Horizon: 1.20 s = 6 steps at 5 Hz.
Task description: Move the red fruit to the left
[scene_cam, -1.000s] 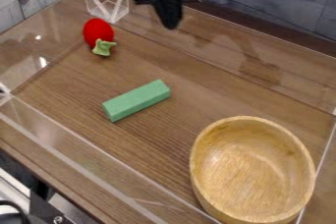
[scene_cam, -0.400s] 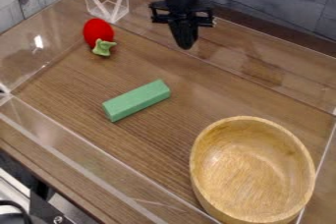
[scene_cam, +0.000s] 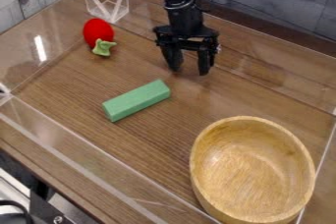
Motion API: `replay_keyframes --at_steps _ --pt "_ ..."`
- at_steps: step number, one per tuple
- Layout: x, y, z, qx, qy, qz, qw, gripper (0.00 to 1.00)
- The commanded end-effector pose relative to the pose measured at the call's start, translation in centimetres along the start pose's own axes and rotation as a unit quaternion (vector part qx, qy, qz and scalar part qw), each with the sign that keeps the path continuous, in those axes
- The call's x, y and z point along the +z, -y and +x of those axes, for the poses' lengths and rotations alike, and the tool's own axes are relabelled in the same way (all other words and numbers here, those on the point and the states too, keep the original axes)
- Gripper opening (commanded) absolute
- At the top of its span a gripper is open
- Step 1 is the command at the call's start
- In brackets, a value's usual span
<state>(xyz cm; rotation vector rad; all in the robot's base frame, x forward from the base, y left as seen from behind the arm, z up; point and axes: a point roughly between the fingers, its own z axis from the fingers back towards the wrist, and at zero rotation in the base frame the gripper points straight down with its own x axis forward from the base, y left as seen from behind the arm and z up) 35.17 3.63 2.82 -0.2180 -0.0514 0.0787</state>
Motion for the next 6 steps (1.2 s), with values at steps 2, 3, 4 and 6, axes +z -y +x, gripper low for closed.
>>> replay_keyframes --at_steps 2,3,4,6 --pt "6.1 -1.4 1.3 0.003 0.064 -0.016 0.9978 1.0" --pt "8.7 -3.9 2.1 0.005 0.079 -0.02 0.9966 1.0" --pt "10.8 -7.1 2.0 0.017 0.094 -0.021 0.9952 1.0" --pt "11.8 -14.3 0.8 -0.003 0.095 -0.003 0.9955 1.0"
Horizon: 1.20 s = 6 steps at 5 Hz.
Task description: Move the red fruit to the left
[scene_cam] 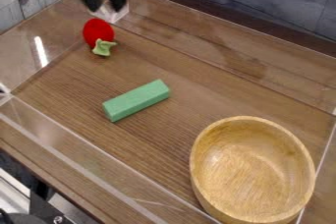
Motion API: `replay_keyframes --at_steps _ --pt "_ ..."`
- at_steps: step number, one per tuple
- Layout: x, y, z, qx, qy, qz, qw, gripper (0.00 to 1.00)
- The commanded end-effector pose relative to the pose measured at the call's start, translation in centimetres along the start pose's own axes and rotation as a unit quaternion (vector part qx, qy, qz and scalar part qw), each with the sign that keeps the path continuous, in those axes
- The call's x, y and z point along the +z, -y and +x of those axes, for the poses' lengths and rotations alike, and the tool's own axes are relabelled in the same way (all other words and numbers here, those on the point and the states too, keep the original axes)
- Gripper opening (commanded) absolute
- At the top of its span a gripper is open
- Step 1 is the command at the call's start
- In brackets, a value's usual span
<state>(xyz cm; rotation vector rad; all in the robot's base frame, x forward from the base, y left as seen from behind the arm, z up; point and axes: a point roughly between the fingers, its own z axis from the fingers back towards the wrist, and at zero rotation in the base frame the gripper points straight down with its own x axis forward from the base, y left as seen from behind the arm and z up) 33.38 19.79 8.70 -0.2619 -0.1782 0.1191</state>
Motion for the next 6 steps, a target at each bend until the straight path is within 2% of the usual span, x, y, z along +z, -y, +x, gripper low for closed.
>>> replay_keyframes --at_steps 1,3,4,6 --pt "1.6 -1.2 0.9 -0.031 0.021 0.022 0.9991 1.0" --pt "0.7 -1.9 0.6 0.02 0.019 0.034 0.999 1.0" --pt "0.3 -1.8 0.5 0.048 0.018 0.039 0.9979 1.0" --pt "-1.8 -2.1 1.2 0.004 -0.003 0.036 0.9993 1.0"
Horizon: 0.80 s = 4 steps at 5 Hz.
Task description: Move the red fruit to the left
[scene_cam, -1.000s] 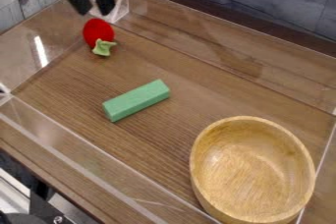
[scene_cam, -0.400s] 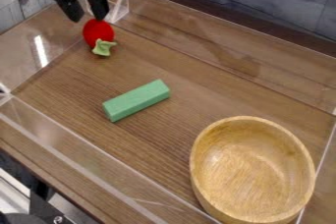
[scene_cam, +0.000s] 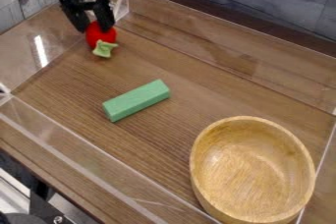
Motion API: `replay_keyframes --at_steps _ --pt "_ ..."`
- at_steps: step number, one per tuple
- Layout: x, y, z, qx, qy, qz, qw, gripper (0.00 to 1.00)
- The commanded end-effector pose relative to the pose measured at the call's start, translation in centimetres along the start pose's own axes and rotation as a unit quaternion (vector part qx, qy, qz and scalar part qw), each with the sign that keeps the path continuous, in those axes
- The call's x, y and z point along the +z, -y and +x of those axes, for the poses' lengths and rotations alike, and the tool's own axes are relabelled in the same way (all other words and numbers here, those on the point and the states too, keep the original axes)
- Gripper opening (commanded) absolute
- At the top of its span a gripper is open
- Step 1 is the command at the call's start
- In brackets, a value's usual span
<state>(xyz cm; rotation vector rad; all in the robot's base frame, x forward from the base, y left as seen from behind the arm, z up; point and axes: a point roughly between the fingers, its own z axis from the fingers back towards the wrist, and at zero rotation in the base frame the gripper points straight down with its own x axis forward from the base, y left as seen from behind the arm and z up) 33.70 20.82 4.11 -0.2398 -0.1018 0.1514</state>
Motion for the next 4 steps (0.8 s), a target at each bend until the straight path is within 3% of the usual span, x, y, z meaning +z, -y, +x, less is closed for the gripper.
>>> replay_keyframes --at_steps 1,2,3,4 --pt "1.4 0.7 1.0 -0.035 0.025 0.02 0.9989 1.0" --pt "0.5 1.4 0.5 -0.054 0.02 0.018 0.9982 1.0" --pt "-0.1 0.5 0.3 -0.06 0.016 0.015 0.9979 0.0" --pt "-0.7 -0.5 -0.2 -0.065 0.013 0.006 0.9978 0.0"
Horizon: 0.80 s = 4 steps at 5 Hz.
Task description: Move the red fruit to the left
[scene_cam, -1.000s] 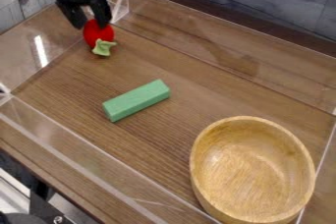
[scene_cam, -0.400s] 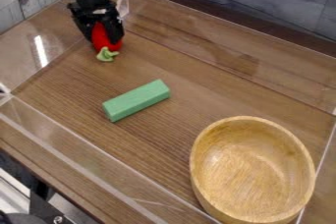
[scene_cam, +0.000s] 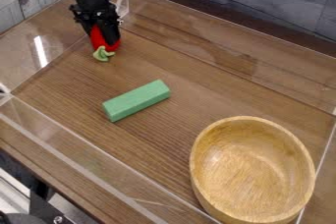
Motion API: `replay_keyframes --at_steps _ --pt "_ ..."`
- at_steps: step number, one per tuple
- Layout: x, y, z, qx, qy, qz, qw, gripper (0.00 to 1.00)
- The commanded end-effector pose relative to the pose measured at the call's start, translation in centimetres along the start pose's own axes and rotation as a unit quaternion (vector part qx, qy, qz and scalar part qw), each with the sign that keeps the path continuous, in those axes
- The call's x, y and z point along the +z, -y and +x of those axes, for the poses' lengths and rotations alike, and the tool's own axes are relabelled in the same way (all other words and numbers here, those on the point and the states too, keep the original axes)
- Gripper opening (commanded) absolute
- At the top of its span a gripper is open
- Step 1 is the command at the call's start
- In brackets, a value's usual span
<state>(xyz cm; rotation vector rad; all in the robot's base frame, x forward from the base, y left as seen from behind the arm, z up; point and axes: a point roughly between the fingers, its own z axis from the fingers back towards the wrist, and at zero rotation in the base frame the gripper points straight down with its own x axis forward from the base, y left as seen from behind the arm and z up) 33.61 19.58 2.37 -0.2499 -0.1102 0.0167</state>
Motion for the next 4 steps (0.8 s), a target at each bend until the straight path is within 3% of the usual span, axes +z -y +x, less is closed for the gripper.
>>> replay_keyframes --at_steps 1,2,4 --pt "0.8 -0.1 -0.1 0.028 0.019 0.005 0.9994 0.0" --pt "0.3 1.1 -0.3 0.055 0.021 -0.005 0.9983 0.0" --pt "0.1 0.7 -0.6 0.055 0.012 -0.025 0.9981 0.0"
